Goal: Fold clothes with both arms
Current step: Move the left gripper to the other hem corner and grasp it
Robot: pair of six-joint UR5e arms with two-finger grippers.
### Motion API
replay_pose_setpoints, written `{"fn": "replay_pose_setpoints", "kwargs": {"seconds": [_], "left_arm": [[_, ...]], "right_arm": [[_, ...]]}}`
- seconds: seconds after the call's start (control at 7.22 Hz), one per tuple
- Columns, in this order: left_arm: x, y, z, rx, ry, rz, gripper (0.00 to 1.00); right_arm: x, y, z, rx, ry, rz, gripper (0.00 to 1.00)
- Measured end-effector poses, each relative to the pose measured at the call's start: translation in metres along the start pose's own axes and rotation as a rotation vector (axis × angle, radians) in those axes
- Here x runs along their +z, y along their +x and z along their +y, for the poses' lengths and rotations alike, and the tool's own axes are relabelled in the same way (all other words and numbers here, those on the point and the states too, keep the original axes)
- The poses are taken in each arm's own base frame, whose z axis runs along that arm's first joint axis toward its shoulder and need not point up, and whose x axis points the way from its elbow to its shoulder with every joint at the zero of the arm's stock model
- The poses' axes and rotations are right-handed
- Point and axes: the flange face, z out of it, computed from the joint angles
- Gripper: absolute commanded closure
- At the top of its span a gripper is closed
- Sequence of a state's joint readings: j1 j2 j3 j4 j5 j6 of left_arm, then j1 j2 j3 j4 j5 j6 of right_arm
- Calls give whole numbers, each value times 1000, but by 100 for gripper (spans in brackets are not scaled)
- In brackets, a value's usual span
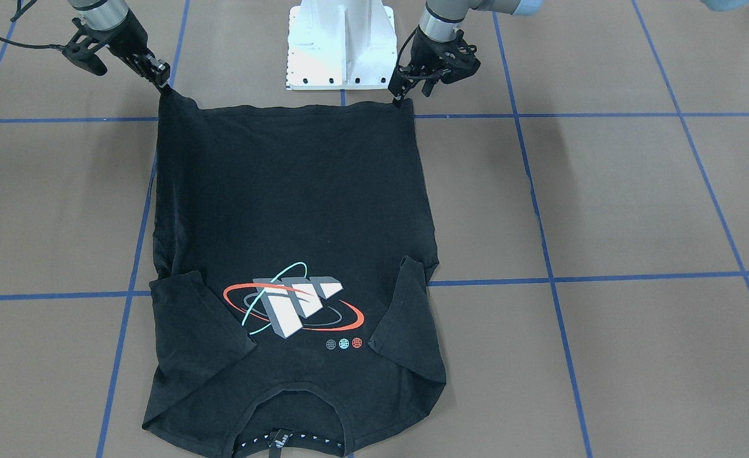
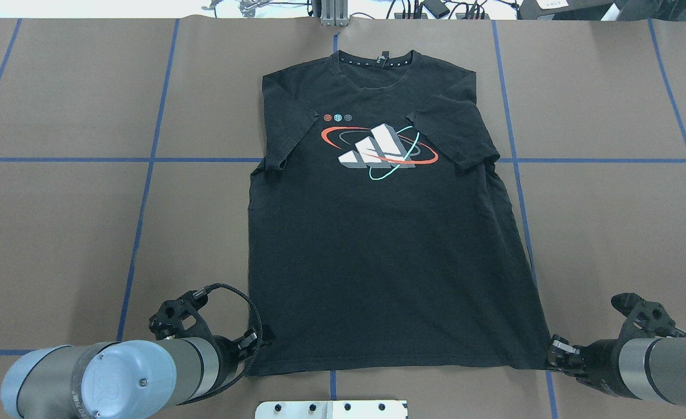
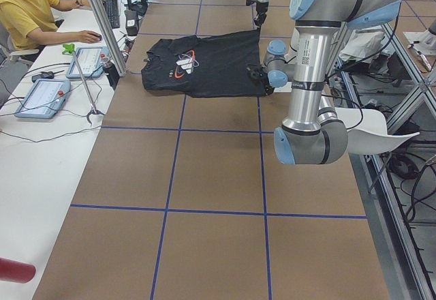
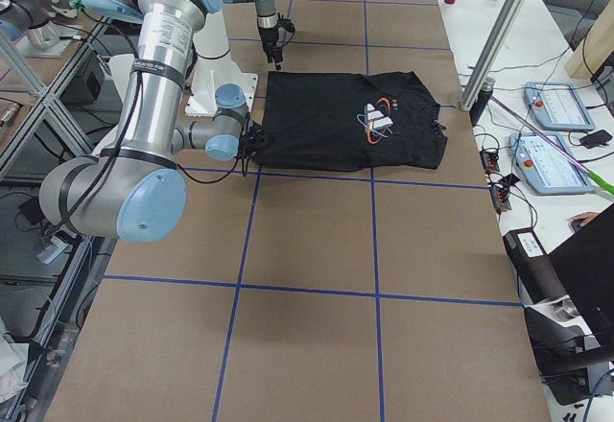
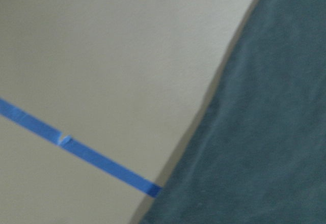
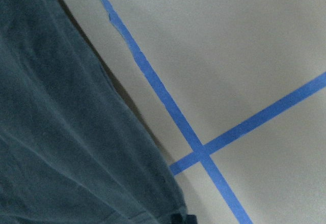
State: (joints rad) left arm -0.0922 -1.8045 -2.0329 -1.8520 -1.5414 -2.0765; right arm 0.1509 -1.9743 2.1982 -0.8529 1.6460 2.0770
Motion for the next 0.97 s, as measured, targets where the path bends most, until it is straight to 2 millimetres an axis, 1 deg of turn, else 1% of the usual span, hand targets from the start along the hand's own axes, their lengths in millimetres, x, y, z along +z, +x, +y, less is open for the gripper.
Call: {"fn": "replay_pose_setpoints", "kwargs": {"seconds": [0.14,0.28,0.55,0.69,0.83,0.97], "left_arm": [[6,-5,4,3,0,-15,28],[10,-7,6,5,-1,-22,32],[13,-8,10,7,-4,-28,53],[14,-9,11,8,-5,-30,65],[15,-9,13,9,-8,-32,87],[15,-9,14,10,-8,-32,100]], "right_arm": [[0,0,0,0,0,0,100],[0,0,0,0,0,0,100],[0,0,0,0,0,0,100],[0,0,0,0,1,0,100],[0,0,-1,1,1,0,100],[0,0,-1,1,2,0,100]]}}
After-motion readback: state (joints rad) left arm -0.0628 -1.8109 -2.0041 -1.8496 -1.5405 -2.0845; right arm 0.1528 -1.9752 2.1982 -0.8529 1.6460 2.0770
